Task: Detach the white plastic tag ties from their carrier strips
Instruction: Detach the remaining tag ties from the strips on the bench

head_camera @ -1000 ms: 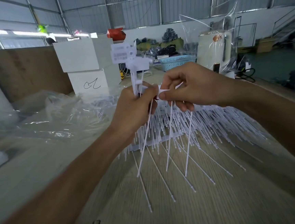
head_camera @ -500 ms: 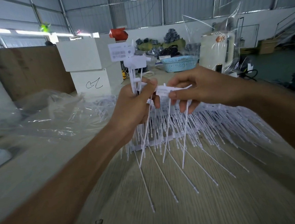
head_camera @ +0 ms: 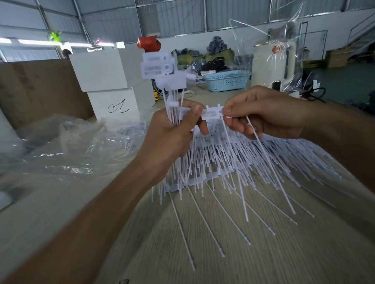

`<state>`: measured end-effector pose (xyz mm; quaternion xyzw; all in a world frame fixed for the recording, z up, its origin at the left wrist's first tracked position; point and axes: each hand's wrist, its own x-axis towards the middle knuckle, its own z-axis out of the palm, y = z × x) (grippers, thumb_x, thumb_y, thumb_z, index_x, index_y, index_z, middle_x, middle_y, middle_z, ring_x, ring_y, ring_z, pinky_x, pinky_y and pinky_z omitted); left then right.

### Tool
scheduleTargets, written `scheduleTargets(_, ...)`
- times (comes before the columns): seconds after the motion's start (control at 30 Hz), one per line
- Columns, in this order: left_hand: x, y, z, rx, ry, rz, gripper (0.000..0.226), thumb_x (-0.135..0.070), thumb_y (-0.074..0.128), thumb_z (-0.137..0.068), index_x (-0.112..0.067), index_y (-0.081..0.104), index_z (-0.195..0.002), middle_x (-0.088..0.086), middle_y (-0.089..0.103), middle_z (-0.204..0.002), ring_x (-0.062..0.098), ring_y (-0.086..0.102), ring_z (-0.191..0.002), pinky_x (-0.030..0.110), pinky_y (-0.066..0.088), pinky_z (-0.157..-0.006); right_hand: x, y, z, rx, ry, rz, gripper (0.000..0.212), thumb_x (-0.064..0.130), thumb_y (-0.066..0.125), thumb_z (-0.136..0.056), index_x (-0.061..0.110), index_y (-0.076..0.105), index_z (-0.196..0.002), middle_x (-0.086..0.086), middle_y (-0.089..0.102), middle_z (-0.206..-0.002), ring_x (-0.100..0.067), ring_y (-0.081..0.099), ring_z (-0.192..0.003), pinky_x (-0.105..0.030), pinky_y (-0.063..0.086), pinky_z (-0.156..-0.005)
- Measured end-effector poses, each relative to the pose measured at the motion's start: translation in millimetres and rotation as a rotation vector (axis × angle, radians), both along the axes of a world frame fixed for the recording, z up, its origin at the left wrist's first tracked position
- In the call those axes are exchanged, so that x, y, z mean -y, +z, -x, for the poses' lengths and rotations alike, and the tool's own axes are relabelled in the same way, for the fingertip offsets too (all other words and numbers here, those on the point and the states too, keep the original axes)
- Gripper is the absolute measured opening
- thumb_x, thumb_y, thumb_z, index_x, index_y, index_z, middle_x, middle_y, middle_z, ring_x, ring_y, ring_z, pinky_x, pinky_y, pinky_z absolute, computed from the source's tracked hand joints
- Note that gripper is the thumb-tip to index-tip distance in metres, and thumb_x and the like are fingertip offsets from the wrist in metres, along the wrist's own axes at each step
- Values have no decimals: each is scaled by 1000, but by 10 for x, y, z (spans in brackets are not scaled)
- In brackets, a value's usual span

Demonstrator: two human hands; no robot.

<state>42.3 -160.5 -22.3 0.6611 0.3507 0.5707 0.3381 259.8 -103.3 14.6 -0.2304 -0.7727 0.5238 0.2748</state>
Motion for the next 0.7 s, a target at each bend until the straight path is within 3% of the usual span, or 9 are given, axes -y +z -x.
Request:
scheduleTargets(0.07,2,0,-19,52,-29,68,22,-33,53,-102,-17,67,-107,6,63,-68,11,23,-39,19,23,-42,3,7,7,-34,-8,4,19,23,64,-87,13,72,-75,-4,60,-62,-7,51,-46,-17,41,-42)
scheduleTargets(0.23,12,5,-43,34,-147,175,29,-35,56,-100,-24,59,-73,-1,47,-60,9,21,-44,20,20,-42,11,26,33,-93,-45,-15,16,23,64,-87,14,72,-77,-5,59,-65,-8,48,-48,-17,38,-44)
scheduleTargets(0.27,12,2,-42,23,-171,188,25,-33,57,-100,-26,64,-77,-1,48,-60,9,21,-44,20,20,-42,12,24,42,-102,-49,-18,15,23,64,-87,14,71,-77,-5,59,-65,-8,48,-48,-18,38,-44)
scheduleTargets(0.33,11,-4,-37,9,-201,213,14,-29,57,-100,-24,70,-104,1,55,-62,8,21,-42,19,20,-41,11,22,57,-128,-61,-19,16,24,65,-87,14,71,-77,-4,58,-65,-8,47,-48,-19,37,-44)
scheduleTargets(0.4,21,-15,-41,1,-194,234,22,-28,56,-101,-17,66,-116,4,61,-66,8,22,-41,19,21,-39,6,27,62,-152,-78,-22,16,25,65,-86,15,71,-75,-3,58,-64,-8,47,-48,-18,37,-44)
scheduleTargets(0.47,31,-23,-57,-21,-190,230,21,-29,52,-103,-17,70,-104,7,62,-66,8,23,-40,18,21,-39,0,35,59,-162,-85,-26,17,24,65,-87,15,71,-75,-3,57,-64,-8,47,-47,-18,37,-44)
scheduleTargets(0.57,37,-15,-72,-60,-144,215,37,-38,47,-105,-20,71,-83,8,59,-60,11,26,-40,18,23,-39,-23,30,47,-173,-113,-31,22,21,62,-93,17,72,-73,-3,57,-63,-8,46,-47,-18,38,-44)
scheduleTargets(0.7,28,-16,-71,-50,-128,207,46,-40,43,-106,-22,52,-65,5,54,-56,14,33,-46,19,26,-44,-44,23,29,-158,-136,-51,23,20,61,-96,16,70,-75,-3,56,-63,-8,45,-47,-19,36,-44)
